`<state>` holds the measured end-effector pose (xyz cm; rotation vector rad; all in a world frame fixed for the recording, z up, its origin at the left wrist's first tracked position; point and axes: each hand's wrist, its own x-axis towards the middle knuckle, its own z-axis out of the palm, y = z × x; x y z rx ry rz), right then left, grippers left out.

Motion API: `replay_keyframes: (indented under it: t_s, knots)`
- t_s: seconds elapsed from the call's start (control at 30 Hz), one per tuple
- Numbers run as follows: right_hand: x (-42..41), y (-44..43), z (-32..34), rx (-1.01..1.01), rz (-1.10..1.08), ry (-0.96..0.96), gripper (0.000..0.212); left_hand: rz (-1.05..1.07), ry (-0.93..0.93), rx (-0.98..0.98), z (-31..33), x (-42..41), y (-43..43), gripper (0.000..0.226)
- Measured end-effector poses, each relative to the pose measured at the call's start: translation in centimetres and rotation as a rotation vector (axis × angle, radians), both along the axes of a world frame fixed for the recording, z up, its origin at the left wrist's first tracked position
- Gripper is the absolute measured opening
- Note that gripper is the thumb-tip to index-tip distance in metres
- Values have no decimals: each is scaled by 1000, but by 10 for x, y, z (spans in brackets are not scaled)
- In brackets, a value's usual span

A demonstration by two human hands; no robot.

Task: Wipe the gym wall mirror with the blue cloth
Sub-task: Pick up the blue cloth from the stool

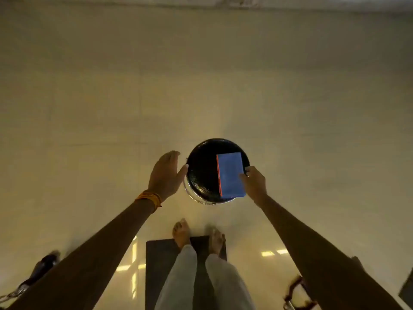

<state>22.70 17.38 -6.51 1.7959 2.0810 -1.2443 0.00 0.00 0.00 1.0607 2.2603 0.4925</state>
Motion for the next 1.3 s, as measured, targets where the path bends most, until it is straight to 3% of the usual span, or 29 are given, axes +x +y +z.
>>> replay_keyframes:
  t_s: [0.17,0.33,0.43,0.53,0.73,1.03,1.3]
  knots:
    - [0,7,-80,-53,-87,-62,42,4,-52,-85,-68,16,12,48]
    - [2,7,-113,5,-153,-95,65,29,-101,-98,-111,37,13,49]
    - [3,6,-126,17,-194,-38,60,48,-131,-113,-122,48,8,46]
    - [-3,10,-123,-95,-230,-1,43,70,-146,-100,-120,52,5,43]
    - [-24,-4,-75,-141,-191,125,30,160,-148,-114,-76,37,-3,50]
    - [-78,-32,69,-129,-39,275,49,307,-64,-2,57,-12,-32,53]
    - [-211,-60,149,-119,135,337,56,433,-16,88,126,-109,-72,55]
